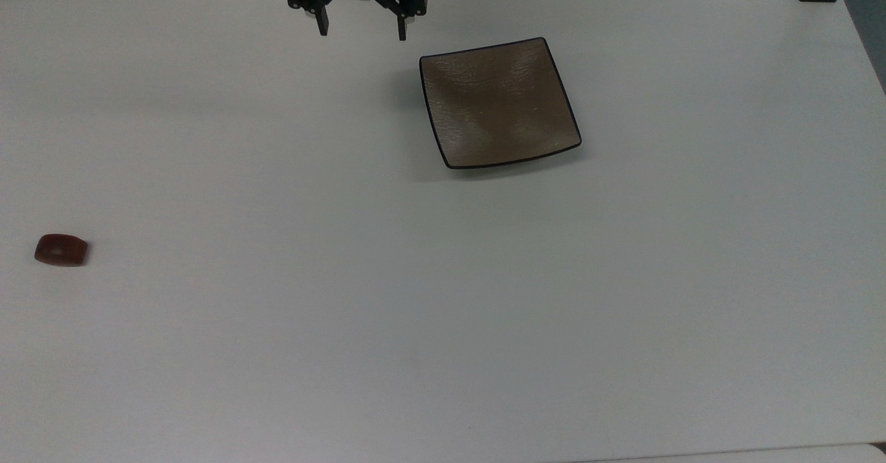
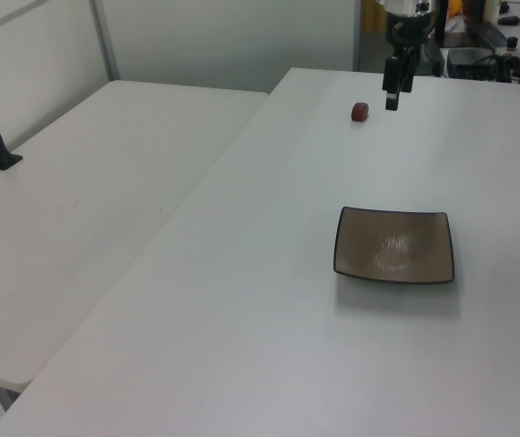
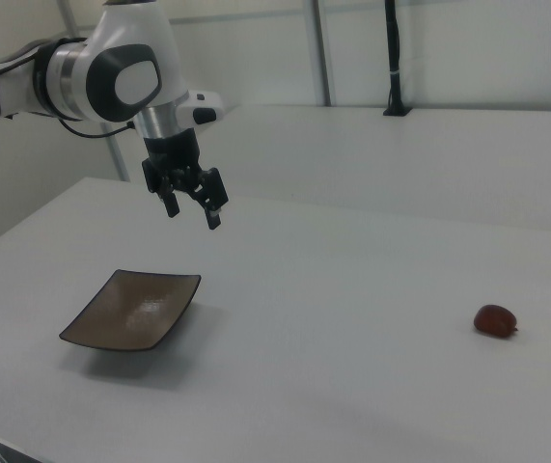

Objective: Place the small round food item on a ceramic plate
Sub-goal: 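Start moving the open gripper from above the plate toward the red food item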

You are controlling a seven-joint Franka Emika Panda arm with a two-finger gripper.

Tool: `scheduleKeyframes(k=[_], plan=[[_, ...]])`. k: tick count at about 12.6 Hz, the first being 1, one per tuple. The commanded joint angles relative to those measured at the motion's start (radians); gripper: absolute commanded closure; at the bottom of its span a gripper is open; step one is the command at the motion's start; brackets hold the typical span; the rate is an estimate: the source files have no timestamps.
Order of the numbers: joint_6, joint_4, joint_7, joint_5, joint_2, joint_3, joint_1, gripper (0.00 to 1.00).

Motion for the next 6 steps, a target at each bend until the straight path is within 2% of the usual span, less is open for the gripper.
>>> scheduleKeyframes(k=[1, 2, 3, 6], plan=[[0.016, -0.006, -0.007, -0.013, -0.005, -0.002, -0.002, 0.0], [0.016, -0.006, 0.028, -0.006, -0.008, -0.001, -0.011, 0.0], [0.036, -0.004, 0.12, -0.008, -0.007, -0.002, -0.014, 0.0], [0.169, -0.02, 0.333, -0.009, 0.011, -0.005, -0.048, 0.0]])
